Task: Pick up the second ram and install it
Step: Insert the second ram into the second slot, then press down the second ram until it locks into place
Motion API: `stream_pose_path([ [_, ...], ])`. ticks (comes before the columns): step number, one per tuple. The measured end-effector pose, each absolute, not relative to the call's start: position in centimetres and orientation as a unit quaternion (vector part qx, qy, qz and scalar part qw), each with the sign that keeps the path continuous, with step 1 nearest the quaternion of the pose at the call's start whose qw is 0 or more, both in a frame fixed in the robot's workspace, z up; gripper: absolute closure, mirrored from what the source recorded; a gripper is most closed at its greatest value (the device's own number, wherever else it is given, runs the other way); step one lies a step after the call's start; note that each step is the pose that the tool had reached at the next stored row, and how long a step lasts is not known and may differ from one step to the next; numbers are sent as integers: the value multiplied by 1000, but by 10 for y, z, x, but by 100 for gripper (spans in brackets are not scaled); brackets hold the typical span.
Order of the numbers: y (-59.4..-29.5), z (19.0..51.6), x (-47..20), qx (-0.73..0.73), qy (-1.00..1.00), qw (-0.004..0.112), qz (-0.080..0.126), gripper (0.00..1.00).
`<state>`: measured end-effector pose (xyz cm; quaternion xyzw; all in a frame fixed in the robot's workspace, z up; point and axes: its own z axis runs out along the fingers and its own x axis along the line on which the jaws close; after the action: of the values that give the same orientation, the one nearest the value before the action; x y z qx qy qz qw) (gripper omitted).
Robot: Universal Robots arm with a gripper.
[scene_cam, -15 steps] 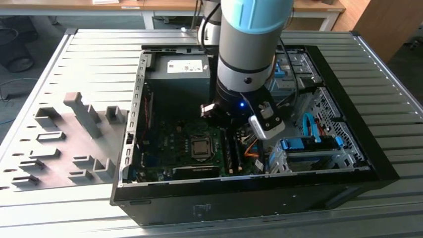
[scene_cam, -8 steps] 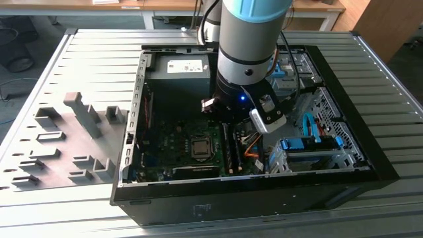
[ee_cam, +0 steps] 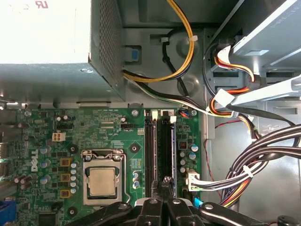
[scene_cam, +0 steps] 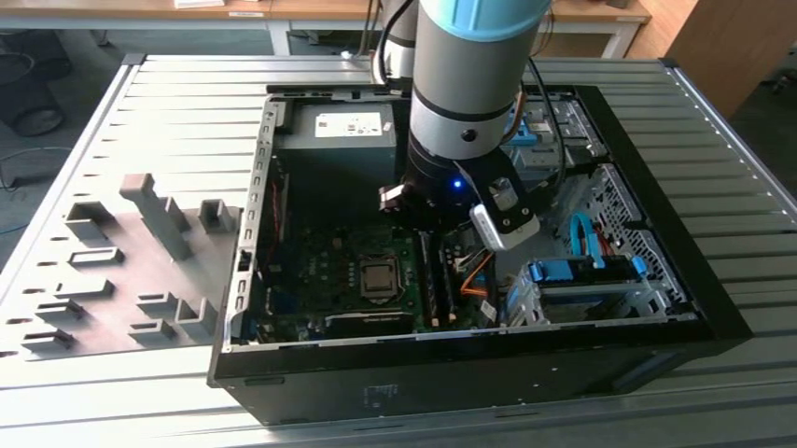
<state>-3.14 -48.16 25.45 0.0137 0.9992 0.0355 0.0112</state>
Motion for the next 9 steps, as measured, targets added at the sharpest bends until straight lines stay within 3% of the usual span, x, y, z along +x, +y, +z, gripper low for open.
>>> stream_pose_path([
  [9,-480,253,-31,14,999,11,35,89],
])
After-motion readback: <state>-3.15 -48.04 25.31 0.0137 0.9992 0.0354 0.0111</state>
